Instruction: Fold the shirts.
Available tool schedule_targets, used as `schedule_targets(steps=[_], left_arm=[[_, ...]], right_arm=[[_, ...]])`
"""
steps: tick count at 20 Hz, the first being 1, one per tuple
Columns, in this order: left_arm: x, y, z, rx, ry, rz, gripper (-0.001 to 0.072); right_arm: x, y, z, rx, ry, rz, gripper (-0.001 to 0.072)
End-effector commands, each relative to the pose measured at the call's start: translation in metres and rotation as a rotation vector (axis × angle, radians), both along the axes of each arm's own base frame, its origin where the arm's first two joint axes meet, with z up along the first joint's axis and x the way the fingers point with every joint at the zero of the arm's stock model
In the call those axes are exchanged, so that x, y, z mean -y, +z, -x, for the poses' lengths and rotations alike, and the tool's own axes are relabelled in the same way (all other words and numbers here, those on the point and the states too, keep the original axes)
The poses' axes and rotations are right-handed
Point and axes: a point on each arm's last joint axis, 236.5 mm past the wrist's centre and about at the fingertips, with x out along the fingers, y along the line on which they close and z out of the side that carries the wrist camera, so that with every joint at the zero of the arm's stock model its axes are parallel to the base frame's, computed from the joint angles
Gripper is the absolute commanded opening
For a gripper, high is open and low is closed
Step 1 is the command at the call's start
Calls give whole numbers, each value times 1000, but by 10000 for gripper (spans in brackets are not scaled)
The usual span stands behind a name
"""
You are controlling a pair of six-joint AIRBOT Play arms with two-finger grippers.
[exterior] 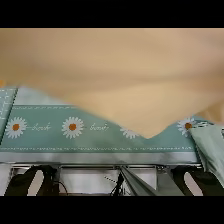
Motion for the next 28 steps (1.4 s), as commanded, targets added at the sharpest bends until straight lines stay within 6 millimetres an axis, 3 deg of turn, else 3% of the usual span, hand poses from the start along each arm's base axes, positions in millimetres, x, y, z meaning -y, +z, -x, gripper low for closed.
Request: schedule_targets(steps=[1, 4, 6, 10, 12, 16, 18, 20, 23, 24, 25, 26, 27, 28], left_arm=[[-9, -38, 16, -155, 69, 0, 18], [-24, -102, -20, -408, 86, 64, 18], [-22, -157, -53, -585, 26, 112, 18], [-19, -285, -132, -894, -82, 114, 18], [-8, -329, -177, -958, -113, 130, 19], [15, -390, -270, -975, -95, 194, 19], [21, -412, -307, -949, -64, 221, 18], [30, -434, -326, -941, -50, 229, 18], [51, -463, -328, -1002, -80, 230, 23], [56, -470, -324, -1028, -93, 223, 117], [58, -474, -317, -1058, -107, 208, 457], [59, -477, -310, -1089, -120, 194, 701], [55, -482, -300, -1143, -132, 165, 707], [42, -486, -286, -1208, -132, 116, 707]], right_arm=[[-10, -46, 41, -158, 20, -47, 20], [-14, -108, 44, -361, 31, -85, 20], [-13, -150, 28, -463, 23, -108, 20], [-3, -243, -33, -567, -26, -142, 20], [5, -281, -72, -609, -66, -154, 20], [19, -345, -164, -705, -115, -185, 20], [10, -363, -205, -767, -82, -256, 20], [1, -371, -258, -781, -58, -355, 21], [0, -383, -323, -808, -75, -464, 21], [-1, -386, -338, -834, -94, -511, 22], [1, -388, -348, -861, -114, -554, 70], [3, -387, -354, -879, -122, -588, 371], [6, -382, -355, -889, -111, -603, 640], [15, -372, -354, -885, -101, -609, 627]])
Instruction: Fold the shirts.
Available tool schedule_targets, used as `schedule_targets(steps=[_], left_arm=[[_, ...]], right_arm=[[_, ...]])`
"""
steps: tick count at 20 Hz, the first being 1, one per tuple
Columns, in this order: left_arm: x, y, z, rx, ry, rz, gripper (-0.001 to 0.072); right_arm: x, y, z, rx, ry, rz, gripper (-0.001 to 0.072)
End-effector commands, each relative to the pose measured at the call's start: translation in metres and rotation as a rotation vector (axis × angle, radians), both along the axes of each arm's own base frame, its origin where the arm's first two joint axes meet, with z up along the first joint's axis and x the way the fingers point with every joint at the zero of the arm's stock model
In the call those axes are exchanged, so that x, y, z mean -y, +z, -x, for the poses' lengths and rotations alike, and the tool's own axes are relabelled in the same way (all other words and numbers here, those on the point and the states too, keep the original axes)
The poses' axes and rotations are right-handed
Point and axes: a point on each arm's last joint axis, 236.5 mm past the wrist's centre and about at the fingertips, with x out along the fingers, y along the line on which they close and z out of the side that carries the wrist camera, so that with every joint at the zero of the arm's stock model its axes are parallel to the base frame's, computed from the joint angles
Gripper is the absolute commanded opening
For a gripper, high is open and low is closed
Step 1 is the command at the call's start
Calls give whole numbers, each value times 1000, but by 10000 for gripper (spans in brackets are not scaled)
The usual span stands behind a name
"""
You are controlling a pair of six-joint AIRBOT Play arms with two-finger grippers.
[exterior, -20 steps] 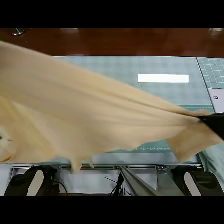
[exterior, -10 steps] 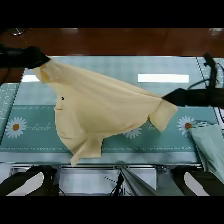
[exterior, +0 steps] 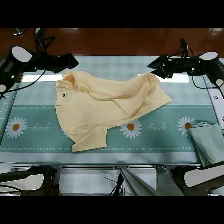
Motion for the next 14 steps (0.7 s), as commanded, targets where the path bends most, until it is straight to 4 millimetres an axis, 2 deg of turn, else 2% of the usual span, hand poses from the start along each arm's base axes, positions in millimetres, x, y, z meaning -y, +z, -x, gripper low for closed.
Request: schedule_targets(steps=[1, 3, 5, 7, 8, 9, 10, 12, 14], left_arm=[[-25, -24, 39, -192, -85, -93, 706], [-67, -32, 74, -345, -62, -141, 706], [-102, -40, 113, -472, -22, -141, 707], [-124, -54, 155, -557, 51, -105, 707], [-135, -68, 185, -636, 118, -82, 706], [-141, -81, 213, -713, 171, -44, 707], [-139, -92, 241, -772, 177, -8, 706], [-129, -116, 291, -852, 204, 33, 706], [-112, -133, 315, -867, 282, 94, 706]], right_arm=[[19, 16, -13, -37, -15, -94, 627], [50, 39, 8, -42, 7, -99, 625], [92, 43, 42, -79, 37, 31, 625], [140, 28, 87, -157, 70, 297, 624], [163, 14, 114, -222, 75, 429, 624], [177, 5, 127, -268, -5, 459, 624], [175, 0, 134, -268, -87, 406, 624], [149, -4, 143, -188, -140, 309, 623], [122, -4, 158, -109, -128, 236, 623]])
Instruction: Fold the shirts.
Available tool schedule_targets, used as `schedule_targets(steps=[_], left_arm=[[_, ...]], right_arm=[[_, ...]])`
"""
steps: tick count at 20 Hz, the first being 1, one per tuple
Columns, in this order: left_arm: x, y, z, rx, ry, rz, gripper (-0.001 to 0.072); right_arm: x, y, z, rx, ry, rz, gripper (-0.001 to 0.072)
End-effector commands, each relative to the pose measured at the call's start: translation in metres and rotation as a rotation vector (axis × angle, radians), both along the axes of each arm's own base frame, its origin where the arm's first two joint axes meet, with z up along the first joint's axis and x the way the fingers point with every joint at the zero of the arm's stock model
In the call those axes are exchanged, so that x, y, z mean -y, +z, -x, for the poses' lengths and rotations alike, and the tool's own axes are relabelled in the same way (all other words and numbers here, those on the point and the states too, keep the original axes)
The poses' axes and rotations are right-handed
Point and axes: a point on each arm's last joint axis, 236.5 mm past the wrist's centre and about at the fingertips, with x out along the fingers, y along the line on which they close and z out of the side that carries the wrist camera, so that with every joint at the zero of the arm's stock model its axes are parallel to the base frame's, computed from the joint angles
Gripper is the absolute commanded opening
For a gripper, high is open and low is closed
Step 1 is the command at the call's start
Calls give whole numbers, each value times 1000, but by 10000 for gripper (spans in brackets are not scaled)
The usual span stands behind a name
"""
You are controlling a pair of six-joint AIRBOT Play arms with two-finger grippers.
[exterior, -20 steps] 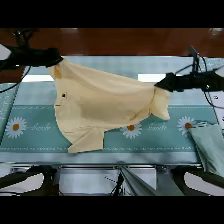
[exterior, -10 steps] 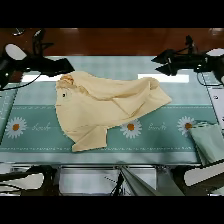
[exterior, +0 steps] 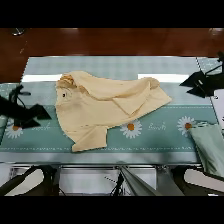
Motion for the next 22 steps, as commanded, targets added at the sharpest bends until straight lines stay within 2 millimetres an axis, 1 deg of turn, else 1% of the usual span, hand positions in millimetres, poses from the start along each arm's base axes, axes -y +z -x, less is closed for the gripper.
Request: schedule_targets(steps=[1, 2, 4, 7, 9, 11, 14, 15, 16, 17, 19, 20, 22], left_arm=[[32, -30, 55, -49, 144, 95, 706], [46, -31, 50, 6, 188, 142, 706], [64, -32, 38, 102, 235, 221, 706], [74, -39, 21, 172, 327, 268, 704], [85, -40, 13, 232, 299, 285, 702], [96, -46, 12, 237, 258, 273, 702], [113, -58, 10, 229, 211, 255, 700], [116, -62, 9, 227, 206, 250, 625], [115, -64, 9, 229, 200, 242, 163], [115, -63, 7, 245, 180, 236, 17], [115, -57, 2, 267, 154, 240, 19], [116, -52, -2, 278, 144, 245, 19], [117, -44, -9, 296, 132, 253, 19]], right_arm=[[-19, -11, 29, 85, -32, -31, 623], [-23, -16, 38, 78, -19, -30, 623], [-30, -22, 52, 62, 12, -36, 623], [-36, -32, 61, 28, 16, -60, 623], [-38, -38, 65, 11, 9, -68, 621], [-39, -41, 65, 7, -4, -75, 620], [-33, -41, 57, 15, -62, -72, 620], [-29, -42, 54, 11, -94, -70, 620], [-24, -44, 50, 13, -122, -54, 620], [-14, -48, 47, 15, -153, -18, 620], [9, -57, 42, 4, -215, 66, 621], [15, -61, 39, -6, -217, 86, 620], [20, -67, 28, -37, -202, 75, 620]])
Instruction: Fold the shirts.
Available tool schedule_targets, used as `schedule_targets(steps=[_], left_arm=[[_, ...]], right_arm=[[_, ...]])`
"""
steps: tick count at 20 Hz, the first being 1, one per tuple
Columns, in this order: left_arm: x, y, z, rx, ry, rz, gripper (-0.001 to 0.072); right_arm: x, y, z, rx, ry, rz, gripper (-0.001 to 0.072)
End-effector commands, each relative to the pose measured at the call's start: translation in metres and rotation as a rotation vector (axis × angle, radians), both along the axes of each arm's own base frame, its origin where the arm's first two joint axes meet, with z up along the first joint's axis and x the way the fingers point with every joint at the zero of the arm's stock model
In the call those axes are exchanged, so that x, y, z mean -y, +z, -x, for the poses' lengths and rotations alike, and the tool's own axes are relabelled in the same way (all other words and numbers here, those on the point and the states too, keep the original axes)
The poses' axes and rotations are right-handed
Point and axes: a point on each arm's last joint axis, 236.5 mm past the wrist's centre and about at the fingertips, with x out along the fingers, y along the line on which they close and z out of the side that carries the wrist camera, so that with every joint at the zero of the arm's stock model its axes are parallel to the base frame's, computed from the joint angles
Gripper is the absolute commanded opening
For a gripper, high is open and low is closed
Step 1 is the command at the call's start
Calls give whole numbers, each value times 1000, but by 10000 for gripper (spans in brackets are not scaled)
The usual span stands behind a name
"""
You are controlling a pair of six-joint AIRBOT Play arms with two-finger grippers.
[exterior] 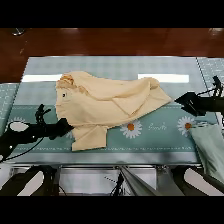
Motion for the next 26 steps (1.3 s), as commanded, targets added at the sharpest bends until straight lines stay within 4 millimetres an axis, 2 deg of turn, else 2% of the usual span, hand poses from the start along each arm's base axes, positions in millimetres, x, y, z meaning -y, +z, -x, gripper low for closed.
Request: schedule_targets(steps=[1, 7, 10, 14, 18, 19, 20, 21, 23, 25, 26], left_arm=[[3, 12, -11, 40, -25, 4, 19], [2, 18, -18, 59, -26, 2, 19], [2, 18, -18, 59, -25, 2, 19], [2, 18, -18, 59, -25, 1, 19], [3, 19, -18, 54, -16, 7, 19], [3, 20, -19, 26, 25, 28, 19], [3, 22, -21, 17, 49, 41, 19], [4, 26, -26, 30, 50, 44, 19], [5, 44, -39, 76, 23, 48, 19], [7, 85, -64, 197, -43, 38, 19], [6, 116, -83, 281, -58, 28, 19]], right_arm=[[20, -14, -19, -41, -30, 27, 620], [28, -43, -52, -112, -37, -48, 619], [11, -55, -62, -112, -15, -139, 619], [-15, -79, -70, -136, 22, -141, 619], [-46, -81, -83, -124, 99, -129, 606], [-57, -80, -85, -122, 129, -129, 494], [-64, -78, -85, -115, 160, -122, 289], [-69, -76, -85, -107, 192, -116, 25], [-77, -57, -88, -100, 245, -136, 20], [-80, -15, -100, -44, 309, -139, 20], [-77, 18, -112, 22, 320, -107, 20]])
